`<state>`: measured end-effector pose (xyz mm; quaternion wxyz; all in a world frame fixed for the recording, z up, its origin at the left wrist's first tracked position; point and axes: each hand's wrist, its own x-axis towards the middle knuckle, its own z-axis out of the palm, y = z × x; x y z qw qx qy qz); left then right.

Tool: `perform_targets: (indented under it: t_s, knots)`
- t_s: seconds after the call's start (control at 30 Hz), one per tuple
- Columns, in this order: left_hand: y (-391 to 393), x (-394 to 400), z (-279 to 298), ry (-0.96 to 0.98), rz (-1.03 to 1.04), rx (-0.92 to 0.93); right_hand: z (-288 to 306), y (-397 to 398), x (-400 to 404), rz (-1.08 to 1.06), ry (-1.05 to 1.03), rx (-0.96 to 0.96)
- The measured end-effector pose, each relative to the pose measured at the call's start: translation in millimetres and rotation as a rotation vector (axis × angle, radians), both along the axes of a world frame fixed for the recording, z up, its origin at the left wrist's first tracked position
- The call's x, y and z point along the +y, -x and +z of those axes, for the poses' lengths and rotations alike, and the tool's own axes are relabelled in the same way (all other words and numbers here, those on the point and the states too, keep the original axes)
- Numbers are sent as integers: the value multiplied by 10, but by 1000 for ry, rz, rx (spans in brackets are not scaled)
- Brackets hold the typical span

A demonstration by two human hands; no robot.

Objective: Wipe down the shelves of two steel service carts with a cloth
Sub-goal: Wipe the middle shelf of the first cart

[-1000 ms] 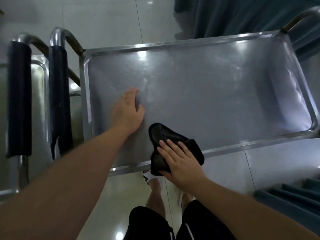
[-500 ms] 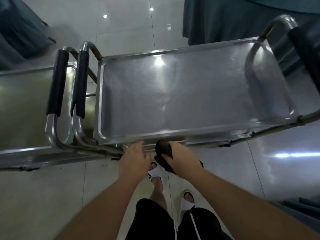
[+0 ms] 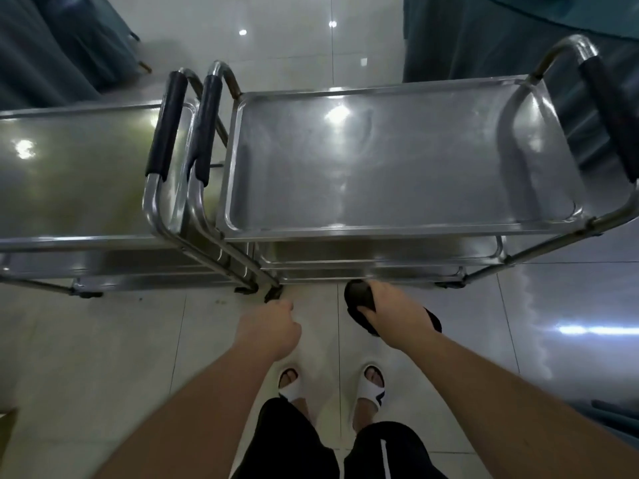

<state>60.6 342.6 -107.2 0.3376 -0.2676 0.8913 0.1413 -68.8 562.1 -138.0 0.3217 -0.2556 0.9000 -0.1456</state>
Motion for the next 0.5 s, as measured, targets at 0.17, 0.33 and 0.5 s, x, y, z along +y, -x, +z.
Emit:
perform_targets:
  t_s: [0.17,0.33,0.5]
  knots:
    - [-203,-434,-216,-14,19,19,-221,-184,-436,10,17,43]
    - [-381,-965,-620,-25,71,9,-533,-364,-936,-40,29,38]
    - [-472,-1282,-1093,-89,255,48,-859,-462,-1333,-66,65,15]
